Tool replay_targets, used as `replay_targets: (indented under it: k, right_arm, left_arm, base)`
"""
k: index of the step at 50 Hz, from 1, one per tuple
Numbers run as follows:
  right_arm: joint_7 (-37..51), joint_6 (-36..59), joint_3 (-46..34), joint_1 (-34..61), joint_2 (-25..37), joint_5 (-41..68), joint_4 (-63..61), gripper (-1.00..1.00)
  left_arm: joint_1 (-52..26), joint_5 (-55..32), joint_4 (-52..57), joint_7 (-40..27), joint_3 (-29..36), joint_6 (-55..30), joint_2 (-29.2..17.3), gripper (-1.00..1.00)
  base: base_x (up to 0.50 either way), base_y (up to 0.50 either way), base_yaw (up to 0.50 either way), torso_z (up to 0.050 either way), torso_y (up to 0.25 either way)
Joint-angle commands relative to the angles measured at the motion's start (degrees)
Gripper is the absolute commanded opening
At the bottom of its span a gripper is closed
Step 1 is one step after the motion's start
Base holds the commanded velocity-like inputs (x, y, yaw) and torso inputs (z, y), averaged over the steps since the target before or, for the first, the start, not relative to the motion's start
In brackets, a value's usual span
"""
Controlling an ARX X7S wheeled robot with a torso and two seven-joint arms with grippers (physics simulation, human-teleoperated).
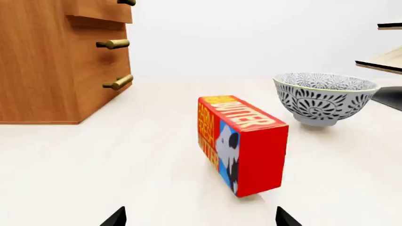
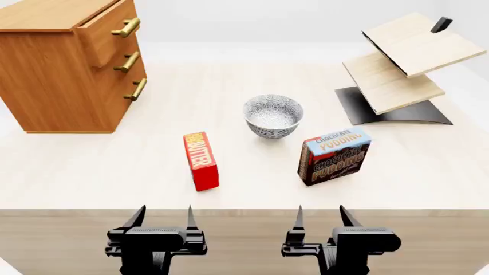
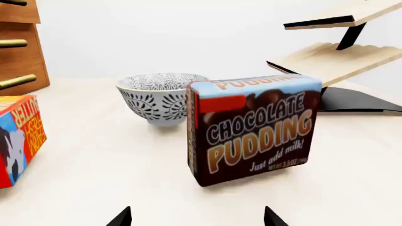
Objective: Close the top drawer of the cabinet and put the bowl on top of it.
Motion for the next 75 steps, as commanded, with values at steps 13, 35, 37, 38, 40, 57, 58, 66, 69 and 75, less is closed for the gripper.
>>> replay_targets:
  k: [13, 35, 37, 38, 40, 57, 58, 66, 69, 75]
  right_arm:
    - [2.2, 5.9, -3.4, -0.5, 3.1, 4.7, -5.4, 1.00]
    - [12.3, 34.3, 16.7, 6.1, 15.6, 27.9, -60.0, 1.00]
    - [27.2, 24.5, 14.2, 3.4, 31.0, 39.7, -60.0, 1.00]
    - [32.5, 20.6, 12.0, 2.4, 36.4, 41.1, -60.0, 1.00]
    - [41.6, 11.6, 9.8, -0.1, 46.9, 44.5, -60.0, 1.00]
    - [49.7, -1.4, 5.3, -4.0, 58.3, 44.7, -59.1, 1.00]
    - [49.8, -1.5, 5.2, -4.0, 58.4, 44.7, -59.1, 1.00]
    - [49.7, -1.7, 3.5, -3.4, 59.0, 44.0, -58.8, 1.00]
    - [49.8, -1.6, 2.8, -3.0, 59.2, 43.9, -58.6, 1.00]
    - [50.0, -2.0, 2.5, -3.1, 59.6, 43.6, -58.5, 1.00]
  left_arm:
    - [0.5, -3.1, -1.3, -2.7, 3.4, 2.8, -2.8, 1.00]
    - [2.4, -2.1, 56.6, -8.7, -7.1, -16.9, -10.7, 1.00]
    - [2.2, -3.7, 59.9, -8.9, -9.4, -17.7, -11.8, 1.00]
    - [2.4, -4.4, 60.0, -9.6, -9.6, -17.4, -12.6, 1.00]
    - [3.9, -9.5, 60.0, -17.2, -9.3, -14.7, -19.9, 1.00]
    - [-1.7, -21.9, 59.9, -70.5, 17.2, 1.5, -69.4, 1.00]
    - [-2.4, -22.0, 59.9, -71.2, 18.2, 1.8, -70.1, 1.00]
    - [-5.8, -22.2, 59.8, -74.0, 22.7, 2.8, -72.7, 1.00]
    - [-6.2, -21.9, 59.7, -74.3, 23.4, 3.0, -72.9, 1.00]
    - [-6.8, -21.7, 59.6, -74.7, 24.4, 3.1, -73.2, 1.00]
  base:
    - [0.00, 0.00, 0.00, 0.000, 0.000]
    - [0.00, 0.00, 0.00, 0.000, 0.000]
    - [0.00, 0.00, 0.00, 0.000, 0.000]
    - [0.00, 0.00, 0.00, 0.000, 0.000]
    - [0.00, 0.00, 0.00, 0.000, 0.000]
    - [0.00, 0.00, 0.00, 0.000, 0.000]
    - [0.00, 0.00, 0.00, 0.000, 0.000]
    - [0.00, 0.13, 0.00, 0.000, 0.000]
    - [0.00, 0.50, 0.00, 0.000, 0.000]
    - [0.00, 0.50, 0.00, 0.000, 0.000]
